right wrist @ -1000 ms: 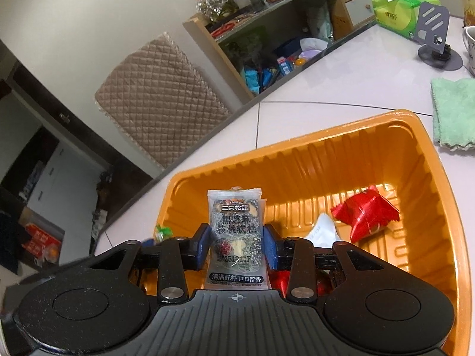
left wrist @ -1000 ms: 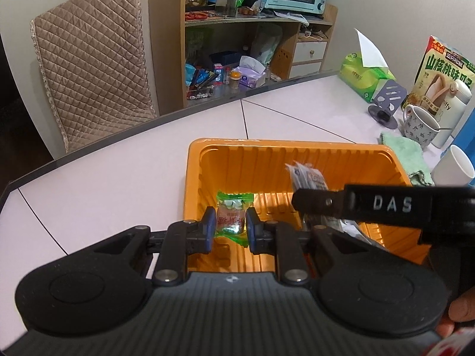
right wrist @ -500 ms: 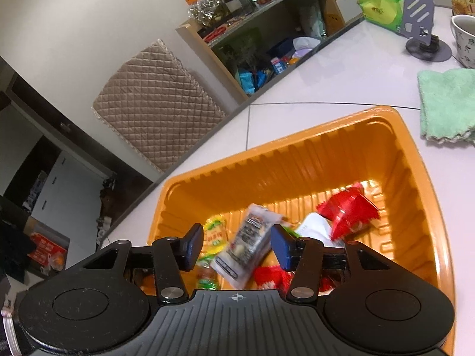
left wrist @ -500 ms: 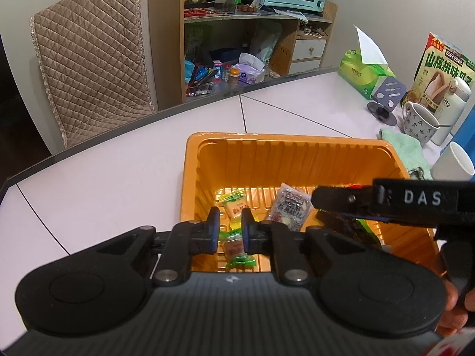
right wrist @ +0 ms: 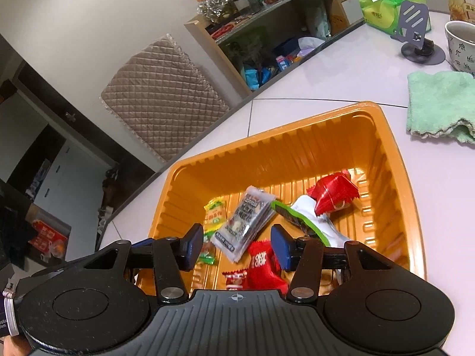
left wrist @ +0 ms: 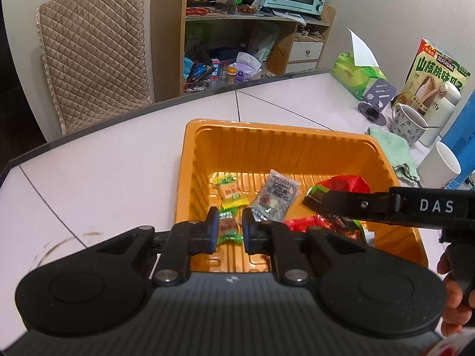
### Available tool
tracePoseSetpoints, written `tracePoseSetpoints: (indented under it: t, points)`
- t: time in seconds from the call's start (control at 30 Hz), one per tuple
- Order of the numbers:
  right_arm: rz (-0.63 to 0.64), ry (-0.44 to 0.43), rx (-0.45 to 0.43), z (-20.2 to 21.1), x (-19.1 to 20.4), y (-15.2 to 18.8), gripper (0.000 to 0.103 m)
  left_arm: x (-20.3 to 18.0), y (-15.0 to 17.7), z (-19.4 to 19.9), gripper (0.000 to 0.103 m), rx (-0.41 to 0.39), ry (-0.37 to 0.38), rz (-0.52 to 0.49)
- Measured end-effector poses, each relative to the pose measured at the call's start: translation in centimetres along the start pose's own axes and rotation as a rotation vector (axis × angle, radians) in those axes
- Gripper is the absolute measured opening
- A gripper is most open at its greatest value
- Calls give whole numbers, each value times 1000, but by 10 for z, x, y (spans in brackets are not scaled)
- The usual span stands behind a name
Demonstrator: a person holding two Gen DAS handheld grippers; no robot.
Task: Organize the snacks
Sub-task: 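Open both grippers to drop the green candy and clear packet into the tray, then move both open grippers back toward the remaining red and brown candies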
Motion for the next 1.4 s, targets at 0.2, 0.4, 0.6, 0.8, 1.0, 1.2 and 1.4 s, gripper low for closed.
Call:
tracePoseSetpoints:
  t: [0.2,0.4,0.6,0.8,1.0,1.2,1.4]
  points:
    - [22,4,-7,15,-1,9,51,-5,6,16,14,-19,-3,14]
    - [46,8,-19,33,-3,18,51,-12,13,35,14,-42,1,34]
    - [62,8,-33,54,-5,27,51,-24,20,55,19,-60,-3,37]
    - [78,12,-47,78,-11,41,51,-38,34,75,25,-72,0,52]
    - [102,30,-50,98,-20,60,51,-51,52,93,27,-70,-7,54]
    - [126,43,-47,116,-26,80,51,-64,71,108,30,-65,0,67]
    - [158,52,-34,130,-31,103,51,-82,93,119,32,-54,0,53]
Point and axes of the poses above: each gripper's, at about its wrist camera, not at the fingertips, and z roughly against the way its jaws point, x to its left, y to its underside, the point moved 8 cm from there along -z, roughly the way its jaws point, and after that the axes turned 15 degrees about y, right-handed, at the moved point
